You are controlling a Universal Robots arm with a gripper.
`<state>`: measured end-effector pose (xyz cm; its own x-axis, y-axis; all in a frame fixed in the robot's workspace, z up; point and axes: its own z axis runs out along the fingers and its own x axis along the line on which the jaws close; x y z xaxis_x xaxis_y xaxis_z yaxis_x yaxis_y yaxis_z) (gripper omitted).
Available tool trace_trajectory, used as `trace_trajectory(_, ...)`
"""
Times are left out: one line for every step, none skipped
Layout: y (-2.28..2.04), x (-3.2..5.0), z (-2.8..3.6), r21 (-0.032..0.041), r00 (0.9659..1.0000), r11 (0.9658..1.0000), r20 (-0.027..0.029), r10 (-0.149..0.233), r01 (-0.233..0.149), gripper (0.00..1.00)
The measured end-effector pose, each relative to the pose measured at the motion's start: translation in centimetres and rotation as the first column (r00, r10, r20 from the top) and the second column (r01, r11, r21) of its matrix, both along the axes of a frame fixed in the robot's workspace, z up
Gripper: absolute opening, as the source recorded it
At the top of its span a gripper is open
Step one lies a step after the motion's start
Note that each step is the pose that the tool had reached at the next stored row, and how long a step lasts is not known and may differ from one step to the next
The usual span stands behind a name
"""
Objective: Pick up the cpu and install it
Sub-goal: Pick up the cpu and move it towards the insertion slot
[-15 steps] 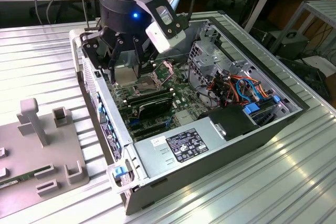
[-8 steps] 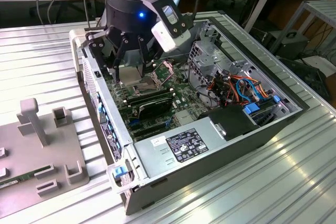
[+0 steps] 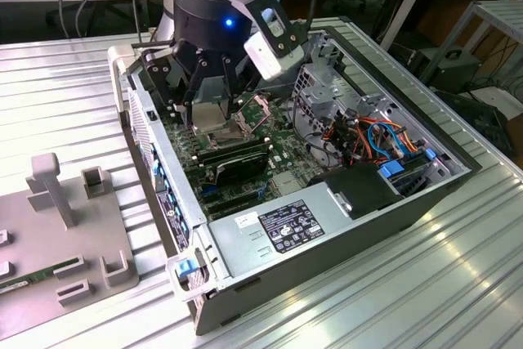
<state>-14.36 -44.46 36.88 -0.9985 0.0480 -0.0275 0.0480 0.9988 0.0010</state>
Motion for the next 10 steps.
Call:
trace_trajectory(0.00, 0.09, 0.00, 0.0000, 1.0000, 1.0000, 0.0000, 0.000, 0.000, 0.55)
trace_trajectory(0.00, 0.18, 0.00, 0.0000, 1.0000, 1.0000, 0.0000, 0.000, 0.000, 0.55)
trace_trajectory(0.00, 0.42, 0.00, 0.0000, 1.0000, 1.0000, 0.0000, 0.000, 0.000, 0.55)
trace_trajectory(0.00, 0.62, 0.00, 0.0000, 1.0000, 1.0000, 0.0000, 0.000, 0.000, 0.55)
trace_trajectory(0.00, 0.73, 0.00, 0.0000, 1.0000, 1.0000, 0.0000, 0.000, 0.000, 0.55)
trace_trajectory(0.00, 0.82, 0.00, 0.0000, 1.0000, 1.0000, 0.0000, 0.000, 0.000, 0.55)
trace_trajectory(0.00, 0.94, 0.00, 0.0000, 1.0000, 1.0000, 0.0000, 0.000, 0.000, 0.55)
trace_trajectory(0.00, 1.02, 0.00, 0.0000, 1.0000, 1.0000, 0.0000, 0.000, 0.000, 0.55)
trace_trajectory(0.00, 1.11, 0.00, 0.0000, 1.0000, 1.0000, 0.0000, 0.000, 0.000, 0.55)
trace_trajectory(0.00, 1.19, 0.00, -0.0001, 1.0000, 1.0000, 0.0000, 0.000, 0.000, 0.55)
